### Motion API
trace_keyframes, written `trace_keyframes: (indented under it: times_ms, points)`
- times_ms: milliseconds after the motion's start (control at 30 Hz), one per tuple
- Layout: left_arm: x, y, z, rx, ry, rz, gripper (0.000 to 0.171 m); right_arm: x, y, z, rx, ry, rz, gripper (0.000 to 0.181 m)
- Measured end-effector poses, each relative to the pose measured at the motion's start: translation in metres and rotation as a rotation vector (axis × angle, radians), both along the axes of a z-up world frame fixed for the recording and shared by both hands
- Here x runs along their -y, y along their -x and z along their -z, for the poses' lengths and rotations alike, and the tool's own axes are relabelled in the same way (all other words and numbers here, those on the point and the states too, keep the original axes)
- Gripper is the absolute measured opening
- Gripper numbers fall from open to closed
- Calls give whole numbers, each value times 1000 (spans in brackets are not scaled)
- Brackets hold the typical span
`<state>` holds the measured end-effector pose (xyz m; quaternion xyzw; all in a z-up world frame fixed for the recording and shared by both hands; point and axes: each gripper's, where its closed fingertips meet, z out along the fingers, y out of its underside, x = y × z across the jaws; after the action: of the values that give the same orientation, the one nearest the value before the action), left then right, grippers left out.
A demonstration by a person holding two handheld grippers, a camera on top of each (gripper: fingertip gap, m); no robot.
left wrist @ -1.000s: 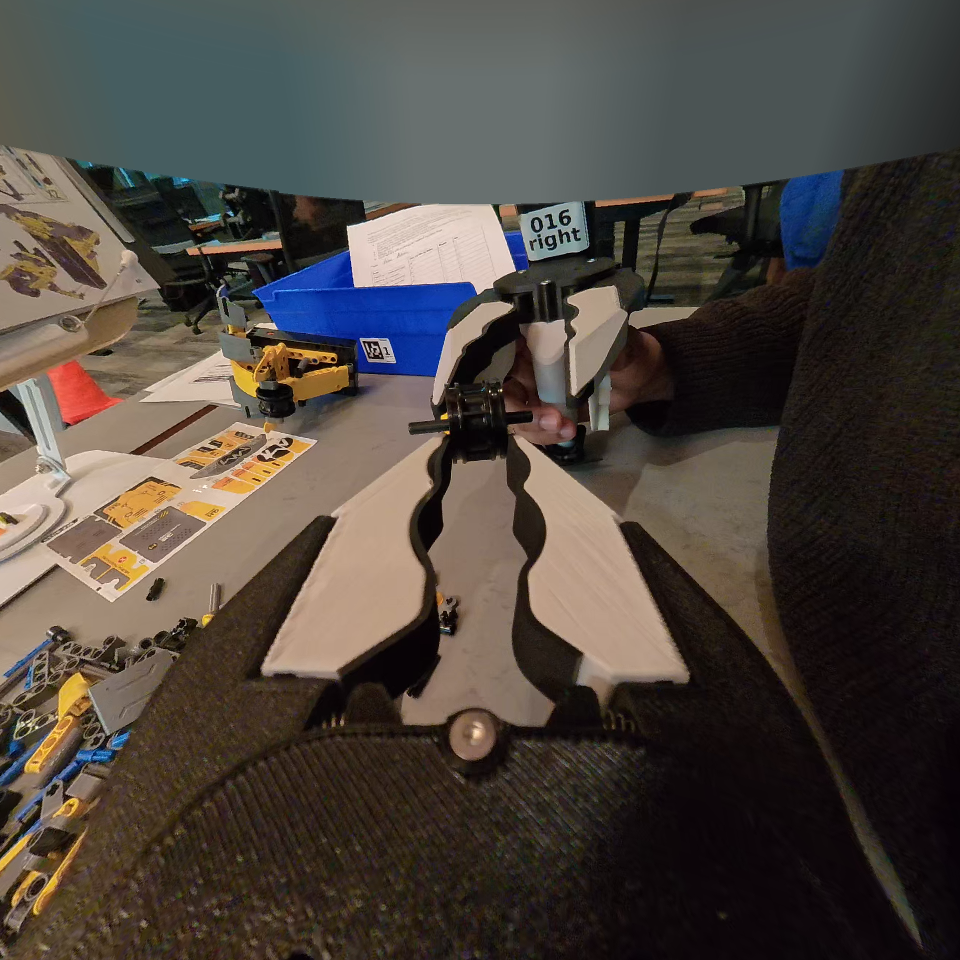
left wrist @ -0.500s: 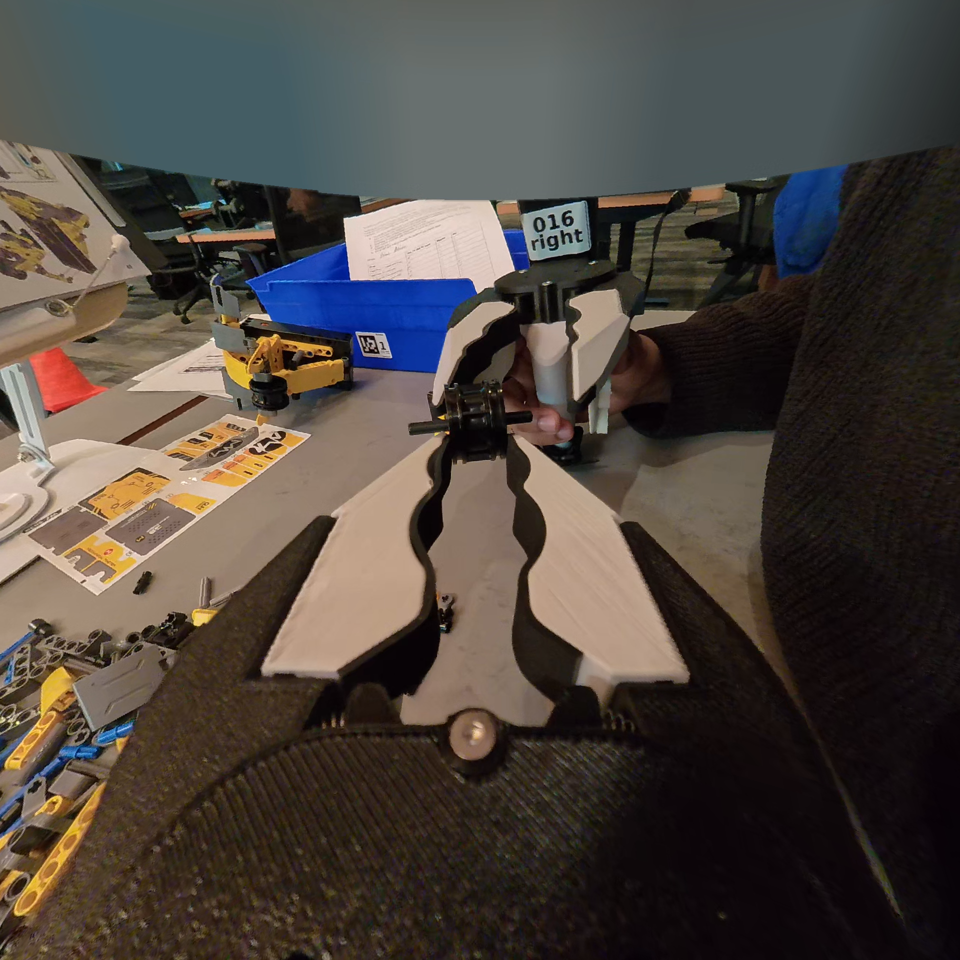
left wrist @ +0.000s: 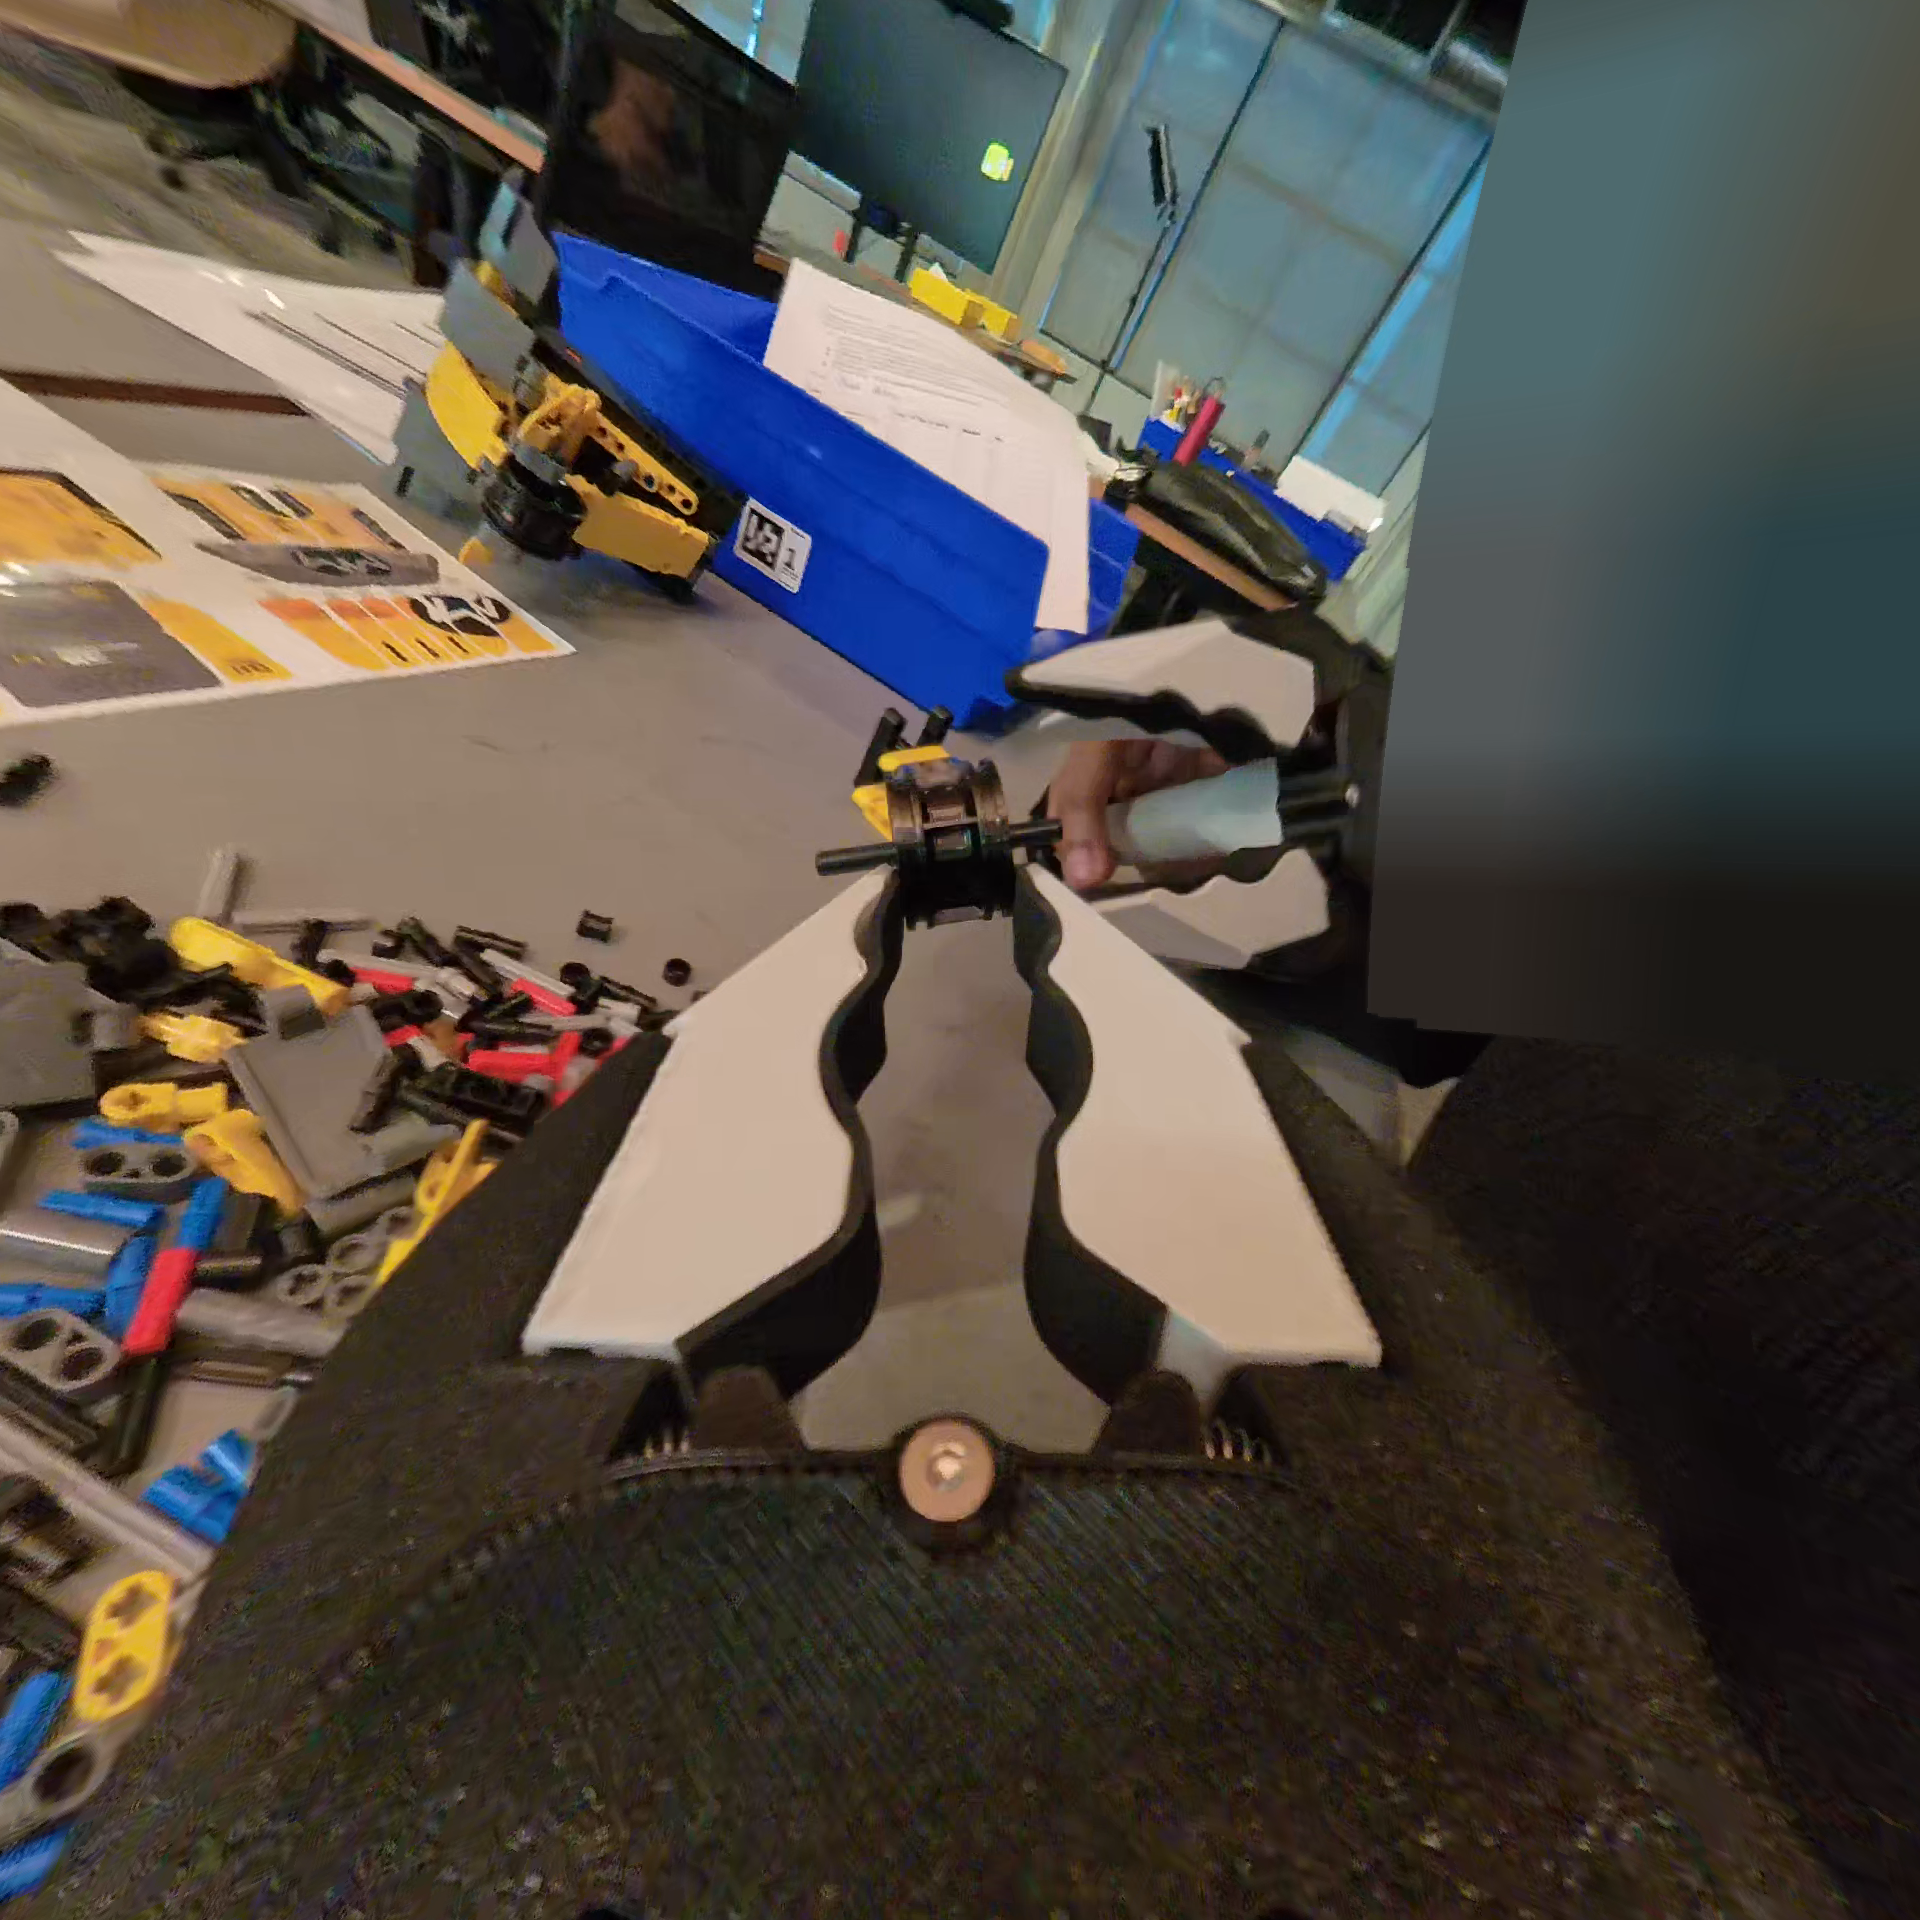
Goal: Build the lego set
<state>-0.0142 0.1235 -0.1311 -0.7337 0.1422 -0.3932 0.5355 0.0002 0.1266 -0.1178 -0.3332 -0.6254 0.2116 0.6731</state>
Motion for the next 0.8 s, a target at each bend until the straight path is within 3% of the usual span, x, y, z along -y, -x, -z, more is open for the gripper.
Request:
trace_keyframes:
  times_ms: [100, 233, 433, 600, 667, 733, 800]
  points:
    - [2, -4, 1, 41, 34, 36, 18, 8, -2, -3, -52, -176, 15, 27]
    - [3, -11, 5, -1, 34, 52, 18, 10, 7, 20, 70, -119, 13, 49]
    - [3, -14, 16, -129, 21, 40, 18, 7, 5, 22, 83, -77, 12, 33]
    - [3, -19, 26, -252, 9, 31, 18, 5, 5, 31, 138, -98, 14, 32]
    - [3, -19, 24, -253, -12, 31, 20, 4, 5, 30, 139, -61, 13, 31]
    - [1, -16, 19, -228, -31, 9, 39, -1, 5, 26, 121, 26, 19, 31]
    - [-1, -11, 16, -209, -35, -11, 43, -11, 2, 20, 90, 148, 29, 31]
